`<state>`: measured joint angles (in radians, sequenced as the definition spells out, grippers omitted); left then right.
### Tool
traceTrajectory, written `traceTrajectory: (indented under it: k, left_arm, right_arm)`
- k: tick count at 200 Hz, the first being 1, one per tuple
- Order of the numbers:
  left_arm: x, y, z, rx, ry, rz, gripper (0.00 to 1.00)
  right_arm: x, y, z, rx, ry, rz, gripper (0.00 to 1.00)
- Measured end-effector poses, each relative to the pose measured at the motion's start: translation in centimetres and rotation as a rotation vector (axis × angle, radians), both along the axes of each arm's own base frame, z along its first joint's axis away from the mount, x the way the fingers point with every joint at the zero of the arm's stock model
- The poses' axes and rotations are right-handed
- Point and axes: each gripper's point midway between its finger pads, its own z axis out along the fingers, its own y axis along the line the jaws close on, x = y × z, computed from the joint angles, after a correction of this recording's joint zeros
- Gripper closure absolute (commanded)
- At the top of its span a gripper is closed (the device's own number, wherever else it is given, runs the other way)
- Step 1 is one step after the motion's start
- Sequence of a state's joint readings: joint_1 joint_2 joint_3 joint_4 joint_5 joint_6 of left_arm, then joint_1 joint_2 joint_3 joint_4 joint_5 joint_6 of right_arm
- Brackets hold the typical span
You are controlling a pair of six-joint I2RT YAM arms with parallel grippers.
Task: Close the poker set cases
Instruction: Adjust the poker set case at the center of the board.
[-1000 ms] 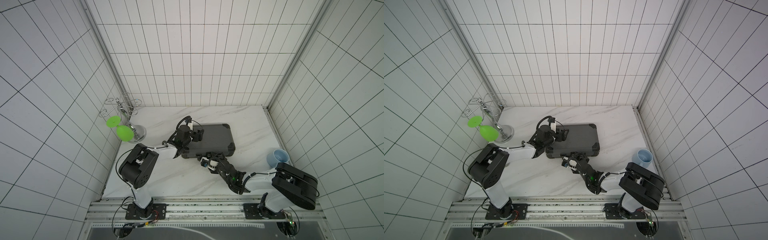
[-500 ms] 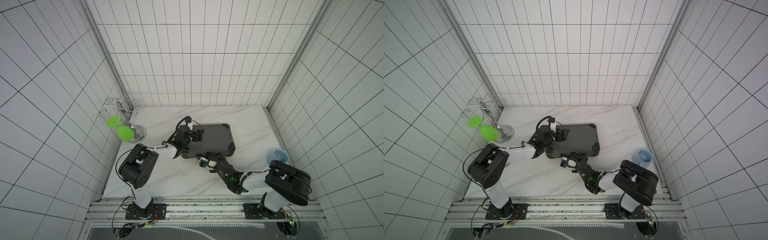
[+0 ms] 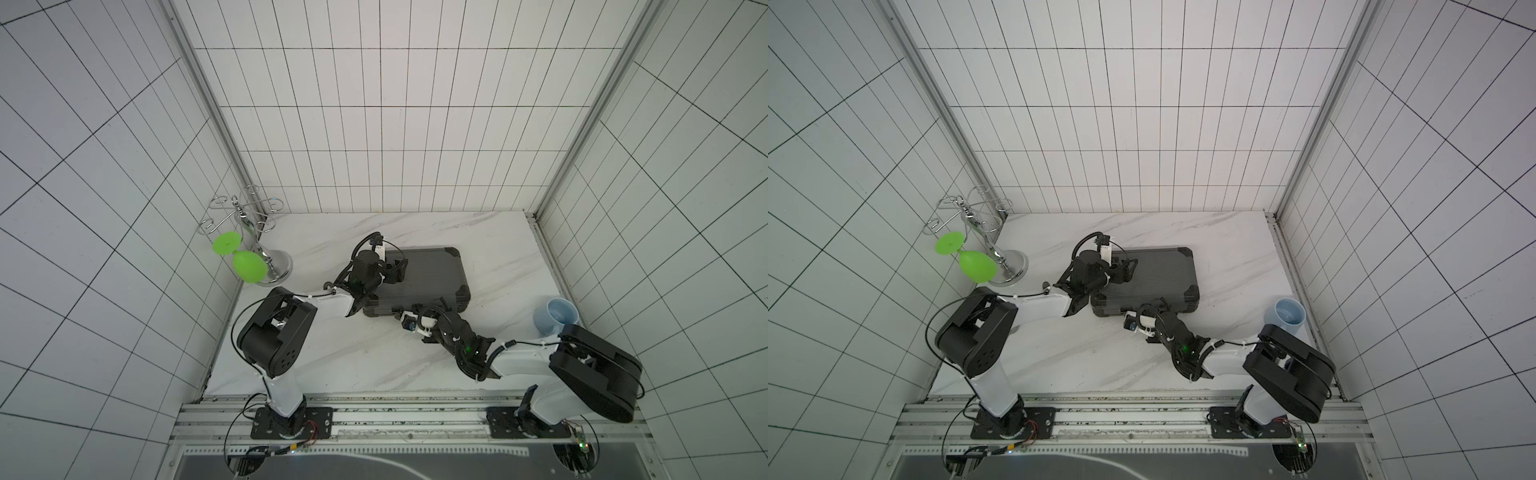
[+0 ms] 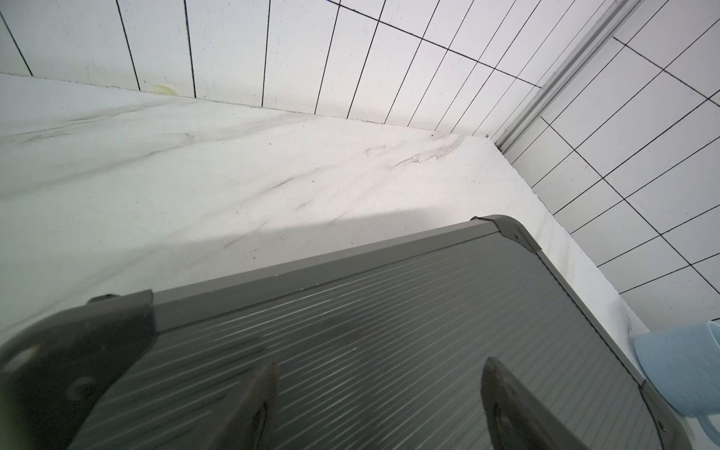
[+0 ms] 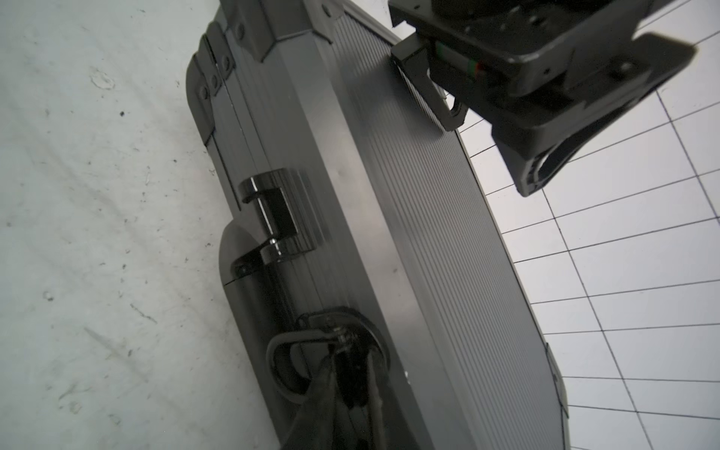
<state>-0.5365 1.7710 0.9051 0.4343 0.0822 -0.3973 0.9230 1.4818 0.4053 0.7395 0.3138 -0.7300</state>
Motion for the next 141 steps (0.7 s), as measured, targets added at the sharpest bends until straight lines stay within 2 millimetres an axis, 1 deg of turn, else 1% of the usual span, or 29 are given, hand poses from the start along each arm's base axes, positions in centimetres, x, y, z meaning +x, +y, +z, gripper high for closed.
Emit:
traceTrajectory:
  k: [29, 39, 72, 123, 141]
  left_arm:
    - [-0.01, 0.02, 0.01, -0.001, 0.0, -0.001, 0.19]
    - [-0.02, 0.02, 0.02, -0.002, -0.001, -0.002, 0.19]
    - [-0.02, 0.02, 0.05, -0.005, -0.003, -0.003, 0.18]
    - [0.0, 0.05, 0.12, -0.008, -0.005, -0.001, 0.18]
    - [0.11, 0.25, 0.12, -0.008, -0.006, 0.004, 0.19]
  right_arm:
    - [-0.13, -0.18, -0.46, 0.008, 0.028, -0.014, 0.74]
    - [-0.1, -0.22, -0.43, 0.014, 0.029, -0.021, 0.72]
    - [-0.15, -0.26, -0.54, 0.013, 0.025, -0.041, 0.69]
    - [-0.03, 0.01, -0.53, -0.025, -0.057, -0.083, 0.67]
    - [0.38, 0.13, -0.38, -0.023, -0.097, -0.102, 0.67]
